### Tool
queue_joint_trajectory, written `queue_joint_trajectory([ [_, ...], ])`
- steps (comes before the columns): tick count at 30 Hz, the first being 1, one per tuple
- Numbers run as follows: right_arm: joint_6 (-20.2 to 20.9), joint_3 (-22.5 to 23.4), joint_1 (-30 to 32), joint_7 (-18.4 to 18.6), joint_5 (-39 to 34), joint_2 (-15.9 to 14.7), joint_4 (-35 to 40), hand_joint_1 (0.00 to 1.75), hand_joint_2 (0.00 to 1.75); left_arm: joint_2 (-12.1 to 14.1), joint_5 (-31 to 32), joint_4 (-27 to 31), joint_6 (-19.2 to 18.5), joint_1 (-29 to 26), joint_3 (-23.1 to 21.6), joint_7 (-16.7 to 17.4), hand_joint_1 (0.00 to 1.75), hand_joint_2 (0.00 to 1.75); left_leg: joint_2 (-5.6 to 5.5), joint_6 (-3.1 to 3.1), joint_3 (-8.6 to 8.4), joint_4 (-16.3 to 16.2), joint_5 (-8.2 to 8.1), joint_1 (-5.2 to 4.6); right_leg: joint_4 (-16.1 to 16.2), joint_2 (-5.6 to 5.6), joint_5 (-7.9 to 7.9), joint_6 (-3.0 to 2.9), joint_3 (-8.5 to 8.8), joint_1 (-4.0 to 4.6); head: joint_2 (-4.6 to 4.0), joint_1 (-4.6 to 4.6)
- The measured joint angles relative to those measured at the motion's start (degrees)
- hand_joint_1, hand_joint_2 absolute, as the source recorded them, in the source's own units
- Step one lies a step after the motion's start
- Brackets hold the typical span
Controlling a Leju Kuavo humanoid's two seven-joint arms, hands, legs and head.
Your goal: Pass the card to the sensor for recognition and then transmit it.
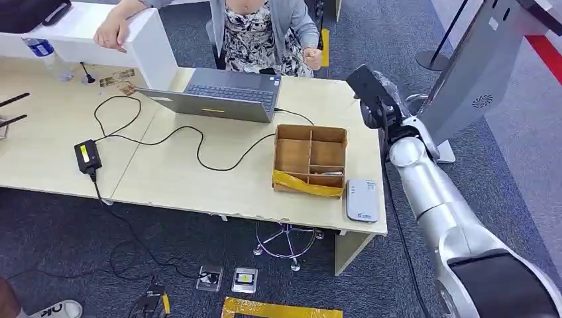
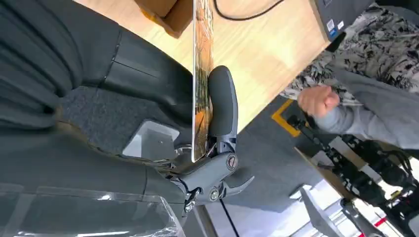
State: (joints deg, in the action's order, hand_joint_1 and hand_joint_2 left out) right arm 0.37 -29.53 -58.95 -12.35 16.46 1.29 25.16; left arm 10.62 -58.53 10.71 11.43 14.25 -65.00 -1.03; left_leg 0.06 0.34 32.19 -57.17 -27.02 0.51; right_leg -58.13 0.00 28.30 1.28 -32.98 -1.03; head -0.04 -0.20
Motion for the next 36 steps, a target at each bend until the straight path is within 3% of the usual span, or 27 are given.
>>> queue_joint_trajectory([
  [8,0.4,-0.1,0.5,1.8,-0.5,0.9,-1.3,1.75,1.75,-0.3,0.1,0.0,0.4,0.5,0.0,0.0,0.0,0.0,0.0,0.0,0.01,0.0,0.0,0.0,0.0,0.01,0.0,0.0,-0.01,0.0,0.0,0.0],
  [23,-1.6,-0.2,0.8,3.3,-0.4,-0.1,-2.7,1.75,1.75,-1.0,1.6,0.3,-1.3,0.6,0.0,0.0,0.0,0.0,0.03,0.0,-0.01,0.0,0.0,0.0,0.0,0.05,0.0,0.0,-0.06,0.0,0.0,0.0],
  [24,-1.8,-0.2,0.8,3.3,-0.4,-0.2,-2.8,0.09,1.75,-1.0,1.9,0.3,-1.4,0.8,0.0,0.0,0.0,0.0,0.03,0.0,-0.01,0.0,0.0,0.0,0.0,0.05,0.0,0.0,-0.06,0.0,0.0,0.0],
  [25,-1.9,-0.2,0.8,3.4,-0.4,-0.4,-2.8,0.0,0.0,-1.0,2.1,0.3,-1.6,0.9,0.0,0.0,0.0,0.0,0.03,0.0,0.0,0.0,0.0,0.0,0.0,0.04,0.0,0.0,-0.06,0.0,0.0,0.0],
  [32,-2.7,-0.3,0.9,3.9,2.2,-0.9,-3.2,0.0,0.0,-1.1,3.4,0.3,-2.4,2.3,0.0,0.4,0.0,0.0,0.04,0.0,0.01,0.0,0.0,0.0,0.0,0.07,0.0,0.0,-0.05,0.0,0.0,0.0],
  [36,-5.1,-0.5,1.1,2.8,5.0,-1.0,-3.2,0.0,0.0,-1.1,3.4,0.3,-2.5,2.4,0.0,0.4,0.0,0.0,0.04,0.0,0.01,0.0,0.0,0.0,0.0,0.07,0.0,0.0,-0.05,0.0,0.0,0.0],
])
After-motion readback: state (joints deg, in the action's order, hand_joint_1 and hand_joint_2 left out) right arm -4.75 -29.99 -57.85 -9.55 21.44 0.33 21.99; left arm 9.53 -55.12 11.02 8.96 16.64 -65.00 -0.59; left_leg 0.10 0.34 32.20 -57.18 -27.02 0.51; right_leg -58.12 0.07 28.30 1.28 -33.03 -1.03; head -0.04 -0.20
